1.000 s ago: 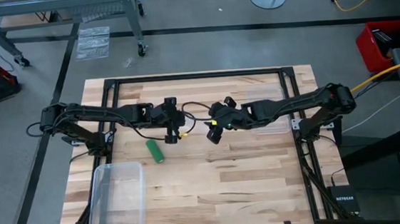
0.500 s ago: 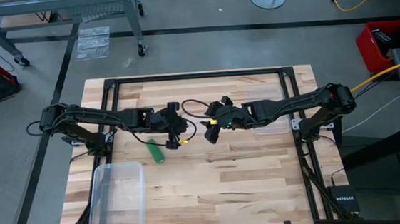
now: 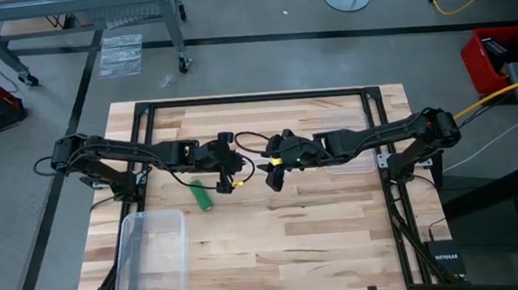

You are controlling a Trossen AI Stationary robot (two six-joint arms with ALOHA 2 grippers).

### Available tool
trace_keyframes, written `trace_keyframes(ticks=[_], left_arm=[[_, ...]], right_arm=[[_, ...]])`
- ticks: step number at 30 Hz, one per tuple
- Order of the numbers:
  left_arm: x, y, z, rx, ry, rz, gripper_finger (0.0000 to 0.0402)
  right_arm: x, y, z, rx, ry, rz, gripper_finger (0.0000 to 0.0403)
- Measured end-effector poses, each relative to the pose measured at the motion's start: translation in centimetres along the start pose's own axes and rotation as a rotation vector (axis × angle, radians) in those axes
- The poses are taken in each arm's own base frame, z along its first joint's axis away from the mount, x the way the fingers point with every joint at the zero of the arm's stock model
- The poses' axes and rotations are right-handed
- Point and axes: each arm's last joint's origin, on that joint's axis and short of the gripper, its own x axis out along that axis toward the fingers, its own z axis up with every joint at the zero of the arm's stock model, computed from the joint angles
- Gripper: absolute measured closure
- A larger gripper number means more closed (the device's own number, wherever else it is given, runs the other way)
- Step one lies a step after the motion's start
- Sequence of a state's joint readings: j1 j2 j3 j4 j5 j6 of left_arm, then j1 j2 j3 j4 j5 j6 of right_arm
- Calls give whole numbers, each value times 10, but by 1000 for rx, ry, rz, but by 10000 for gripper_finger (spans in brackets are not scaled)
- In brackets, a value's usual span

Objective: Roll bandage
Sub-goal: Open the zip bag

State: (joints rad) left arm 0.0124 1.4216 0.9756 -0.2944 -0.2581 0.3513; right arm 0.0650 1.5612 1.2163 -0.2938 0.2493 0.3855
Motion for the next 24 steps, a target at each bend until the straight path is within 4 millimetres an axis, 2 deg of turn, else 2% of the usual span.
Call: trace_keyframes(ticks=[10,24], left_arm=[[0,0,0,0,0,0,401],[0,0,0,5,4,-1,401]], right_arm=[[14,1,-6,-5,24,-10,214],[14,3,0,-22,-42,-17,264]])
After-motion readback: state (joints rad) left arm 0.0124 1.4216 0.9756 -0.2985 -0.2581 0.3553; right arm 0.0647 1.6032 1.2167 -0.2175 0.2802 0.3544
